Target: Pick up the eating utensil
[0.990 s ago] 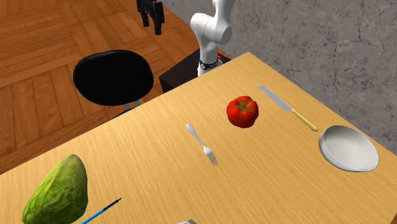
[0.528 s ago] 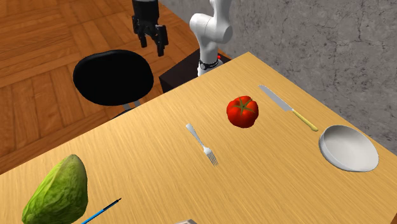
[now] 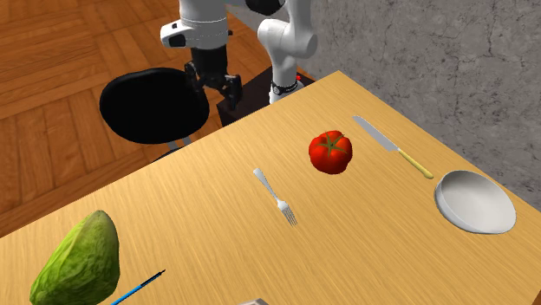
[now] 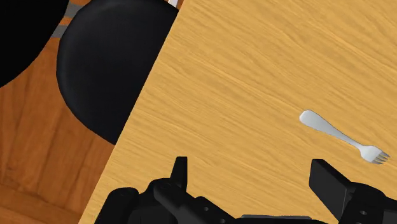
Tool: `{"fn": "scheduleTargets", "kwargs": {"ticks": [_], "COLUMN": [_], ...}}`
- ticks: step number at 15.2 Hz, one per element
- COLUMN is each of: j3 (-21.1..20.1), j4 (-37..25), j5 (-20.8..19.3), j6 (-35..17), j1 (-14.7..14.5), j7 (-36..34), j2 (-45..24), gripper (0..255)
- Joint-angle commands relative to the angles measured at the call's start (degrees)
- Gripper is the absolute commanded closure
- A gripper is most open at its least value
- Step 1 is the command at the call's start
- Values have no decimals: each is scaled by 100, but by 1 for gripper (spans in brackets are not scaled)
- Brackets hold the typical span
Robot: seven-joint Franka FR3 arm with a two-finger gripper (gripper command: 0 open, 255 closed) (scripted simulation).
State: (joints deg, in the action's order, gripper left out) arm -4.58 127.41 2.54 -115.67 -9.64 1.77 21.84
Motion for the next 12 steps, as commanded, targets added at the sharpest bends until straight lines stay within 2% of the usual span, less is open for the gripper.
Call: {"fn": "scheduleTargets", "kwargs": {"ticks": [1, 12], "j3": [-110, -756], "j4": [-38, -698], "j5": [-20, -408], "j6": [-222, -1086], "j1": [-115, -673], "j7": [124, 601], "j2": [-265, -1877], "gripper": [0, 0]}}
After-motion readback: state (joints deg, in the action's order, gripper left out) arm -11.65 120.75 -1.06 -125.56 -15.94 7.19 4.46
